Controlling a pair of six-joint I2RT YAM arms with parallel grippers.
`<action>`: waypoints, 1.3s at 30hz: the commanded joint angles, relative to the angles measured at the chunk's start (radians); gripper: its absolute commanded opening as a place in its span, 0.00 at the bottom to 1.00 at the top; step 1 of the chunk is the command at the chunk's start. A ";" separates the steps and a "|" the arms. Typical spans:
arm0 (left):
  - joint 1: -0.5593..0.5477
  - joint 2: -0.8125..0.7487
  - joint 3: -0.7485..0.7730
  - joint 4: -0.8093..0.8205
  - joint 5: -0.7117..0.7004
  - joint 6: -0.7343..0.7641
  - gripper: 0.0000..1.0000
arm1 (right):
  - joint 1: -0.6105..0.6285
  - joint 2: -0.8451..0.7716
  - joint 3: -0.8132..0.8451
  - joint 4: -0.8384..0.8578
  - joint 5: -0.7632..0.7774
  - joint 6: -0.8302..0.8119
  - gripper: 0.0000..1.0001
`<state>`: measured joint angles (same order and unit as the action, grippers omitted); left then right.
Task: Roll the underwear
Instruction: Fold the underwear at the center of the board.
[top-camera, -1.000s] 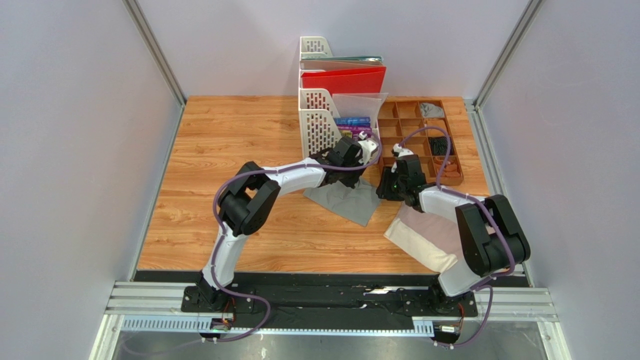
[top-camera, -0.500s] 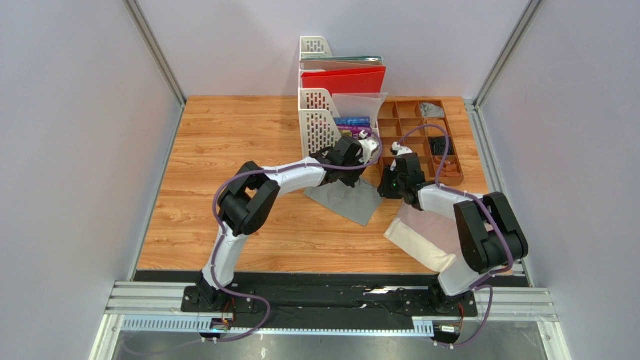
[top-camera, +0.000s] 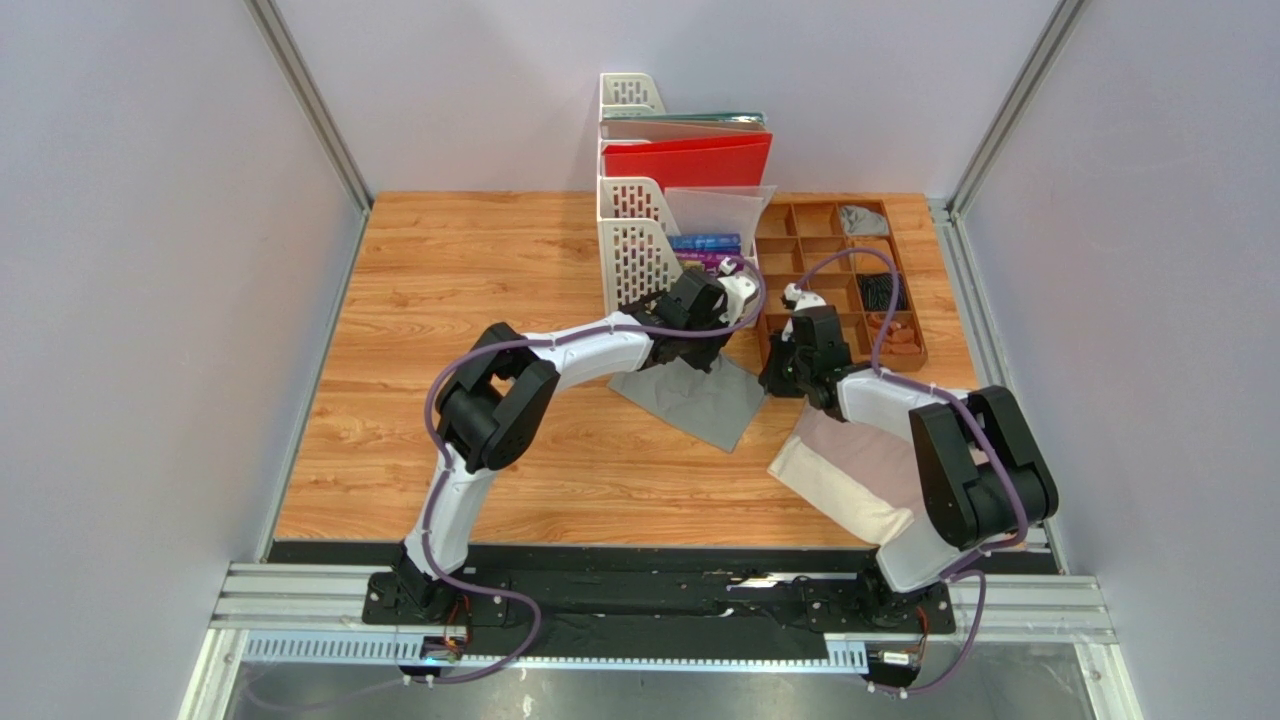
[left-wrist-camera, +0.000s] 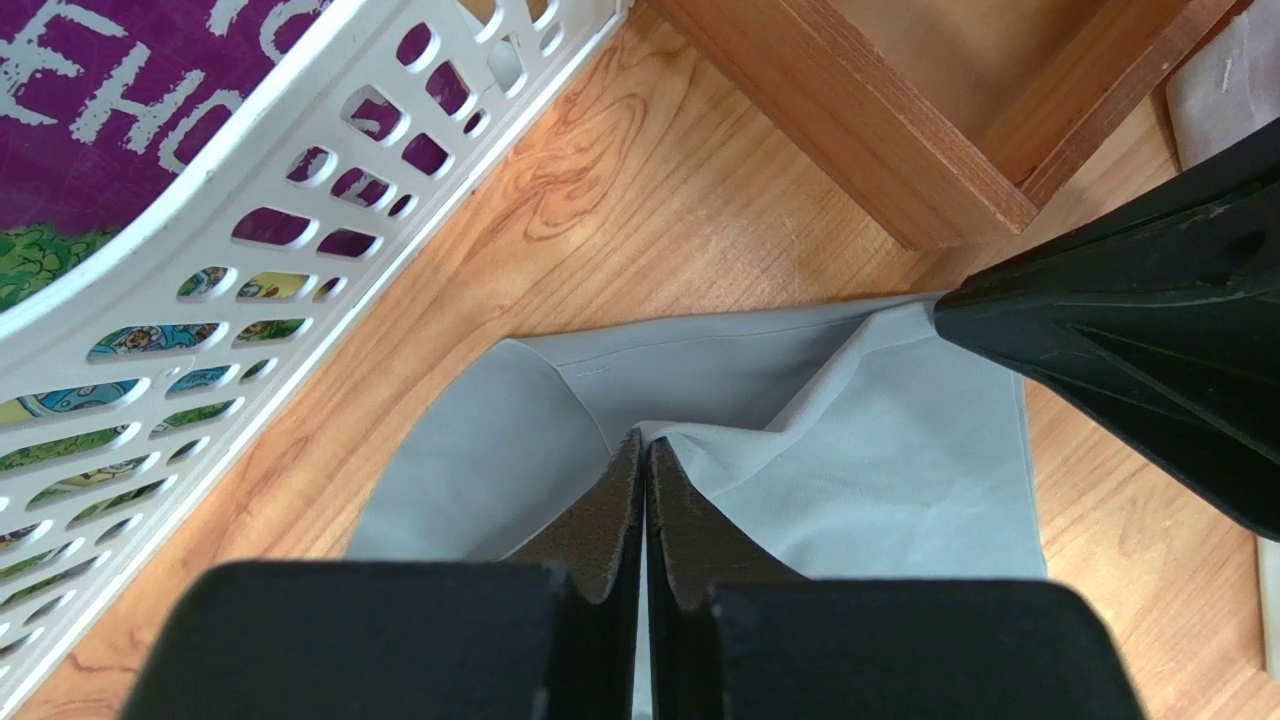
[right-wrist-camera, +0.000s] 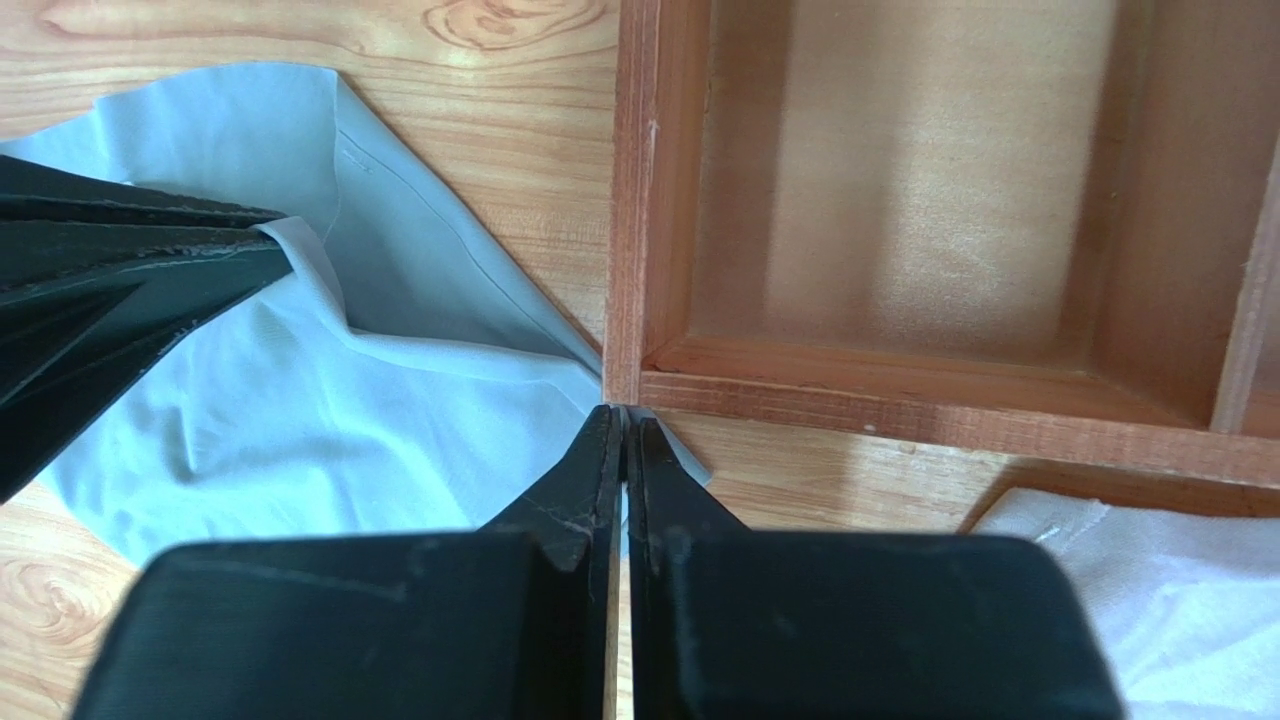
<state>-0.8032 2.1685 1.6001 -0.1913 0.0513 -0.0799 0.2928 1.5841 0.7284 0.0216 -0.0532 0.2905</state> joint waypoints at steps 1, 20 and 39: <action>0.004 0.010 0.049 0.003 0.004 0.012 0.00 | -0.004 -0.049 -0.003 0.024 0.019 -0.001 0.00; 0.002 0.030 0.073 0.000 0.028 0.000 0.00 | -0.004 -0.076 -0.015 -0.057 0.052 0.025 0.00; 0.004 -0.166 -0.003 -0.048 -0.083 -0.014 0.70 | -0.004 -0.046 0.017 -0.092 0.095 0.036 0.13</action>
<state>-0.8032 2.1468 1.6287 -0.2211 0.0410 -0.1028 0.2928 1.5364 0.7162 -0.0708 0.0235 0.3191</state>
